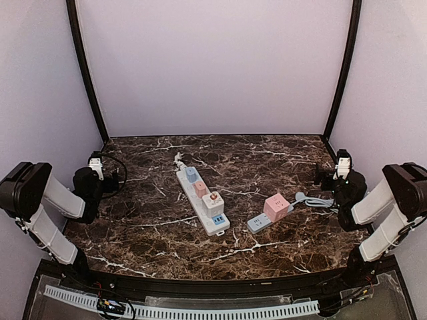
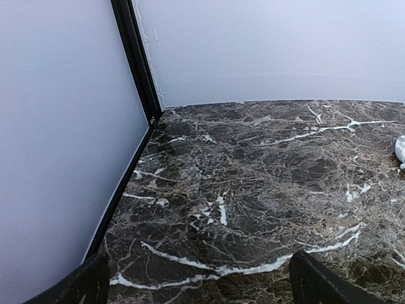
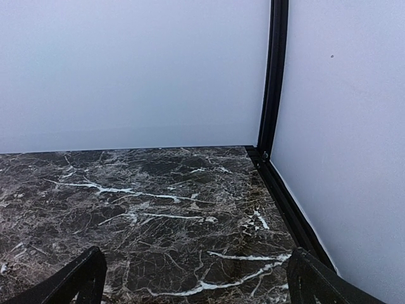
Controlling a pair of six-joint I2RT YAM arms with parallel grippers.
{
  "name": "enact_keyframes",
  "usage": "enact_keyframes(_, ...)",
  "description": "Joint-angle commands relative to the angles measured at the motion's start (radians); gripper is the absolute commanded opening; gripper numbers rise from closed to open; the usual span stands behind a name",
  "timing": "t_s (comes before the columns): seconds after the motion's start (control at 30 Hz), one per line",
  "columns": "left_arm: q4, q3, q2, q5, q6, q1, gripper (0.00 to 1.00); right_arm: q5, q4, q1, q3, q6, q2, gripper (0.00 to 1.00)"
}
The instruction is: Insert the plug
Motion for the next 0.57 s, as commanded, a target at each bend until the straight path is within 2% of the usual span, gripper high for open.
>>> enact_keyframes(0.0,-0.005,0.005,-0.010,0.006,-0.010,0.004,0.99,0.011,0.037,-0.003,0.005,0.004,0.004,0.99)
enact_keyframes(0.53,-0.006,0.005,-0.010,0.006,-0.009,0.004,0.99,-0.013,0.030,-0.002,0.009,-0.004,0.004,0.99)
